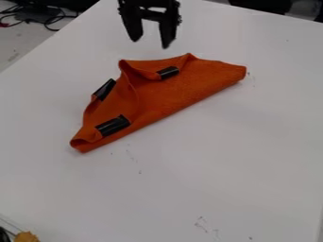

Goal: Fold the cloth from bottom right to top left

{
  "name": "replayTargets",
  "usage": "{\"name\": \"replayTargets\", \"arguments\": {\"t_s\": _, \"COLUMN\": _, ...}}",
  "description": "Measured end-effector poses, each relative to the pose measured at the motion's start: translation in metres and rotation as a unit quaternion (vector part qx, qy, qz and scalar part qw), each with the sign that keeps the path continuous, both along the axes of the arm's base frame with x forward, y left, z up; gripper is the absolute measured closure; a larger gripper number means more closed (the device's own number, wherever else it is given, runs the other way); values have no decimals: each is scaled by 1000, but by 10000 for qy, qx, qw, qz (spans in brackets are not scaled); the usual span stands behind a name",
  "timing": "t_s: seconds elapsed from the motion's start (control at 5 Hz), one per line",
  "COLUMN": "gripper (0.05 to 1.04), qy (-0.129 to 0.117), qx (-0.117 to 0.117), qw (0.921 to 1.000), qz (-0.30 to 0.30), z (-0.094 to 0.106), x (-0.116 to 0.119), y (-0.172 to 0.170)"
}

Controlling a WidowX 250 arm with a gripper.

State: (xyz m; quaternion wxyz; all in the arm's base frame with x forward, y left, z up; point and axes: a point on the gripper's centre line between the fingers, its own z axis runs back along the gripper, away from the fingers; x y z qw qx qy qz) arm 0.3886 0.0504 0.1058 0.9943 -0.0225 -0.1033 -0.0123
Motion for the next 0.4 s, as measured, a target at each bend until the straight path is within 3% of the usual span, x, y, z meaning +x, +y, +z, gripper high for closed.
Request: {"name": "replayTargets", "arguments": {"t_s": 0.4, "gripper": 83, "qy": 21, "qx": -190, "qw": 9998, "qz": 87, "z": 2, "x": -19, "y": -91}}
